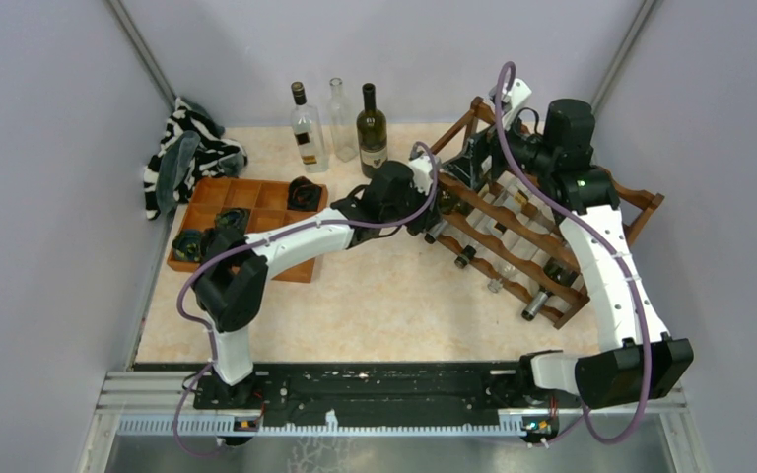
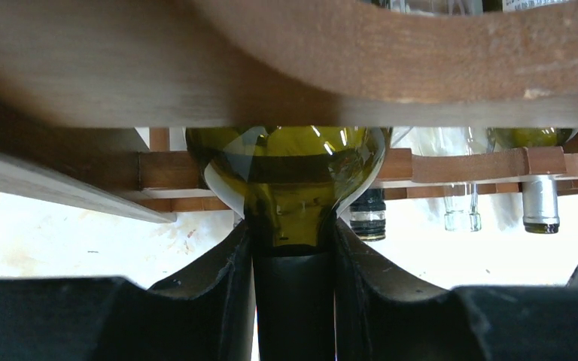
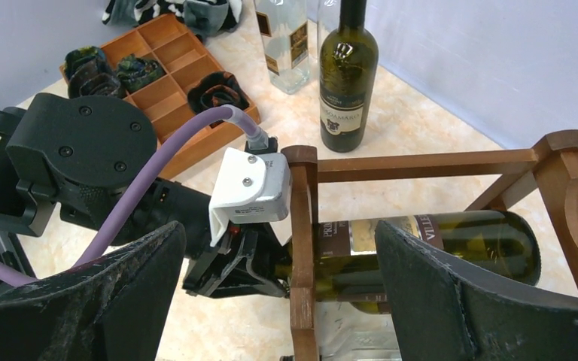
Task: Put the wine bottle on the wine rack
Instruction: Place the wine bottle in the wine rack.
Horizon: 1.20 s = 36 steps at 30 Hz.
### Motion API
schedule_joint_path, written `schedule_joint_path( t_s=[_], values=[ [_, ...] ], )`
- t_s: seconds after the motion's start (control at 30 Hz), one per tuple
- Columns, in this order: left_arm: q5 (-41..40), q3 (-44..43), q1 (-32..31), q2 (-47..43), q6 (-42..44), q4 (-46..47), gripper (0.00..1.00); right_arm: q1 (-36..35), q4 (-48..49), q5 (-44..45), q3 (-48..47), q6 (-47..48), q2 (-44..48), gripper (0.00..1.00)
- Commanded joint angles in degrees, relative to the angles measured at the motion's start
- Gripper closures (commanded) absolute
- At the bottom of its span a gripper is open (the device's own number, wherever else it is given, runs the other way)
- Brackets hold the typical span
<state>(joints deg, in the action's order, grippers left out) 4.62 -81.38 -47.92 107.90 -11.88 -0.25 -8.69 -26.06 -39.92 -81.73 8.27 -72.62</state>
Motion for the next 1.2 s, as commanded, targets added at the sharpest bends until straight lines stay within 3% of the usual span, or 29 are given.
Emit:
schedule_joint_path(
  t_s=[0.0, 0.33, 1.17],
  values=[
    [-3.1, -4.6, -0.4, -0.2, 1.2, 6.6, 1.0, 1.1, 3.7, 0.7, 0.0, -2.4, 2.8, 0.06],
    [-5.0, -8.4, -1.5, 2.1, 1.3, 5.0, 1.0, 1.2, 4.6, 10.6, -2.1, -9.4, 3.4, 0.06],
    [-7.2, -14.2, -1.8, 6.1, -1.2, 2.2, 0.95, 1.2, 5.9, 8.3, -1.7, -11.5, 3.7, 0.07]
  ],
)
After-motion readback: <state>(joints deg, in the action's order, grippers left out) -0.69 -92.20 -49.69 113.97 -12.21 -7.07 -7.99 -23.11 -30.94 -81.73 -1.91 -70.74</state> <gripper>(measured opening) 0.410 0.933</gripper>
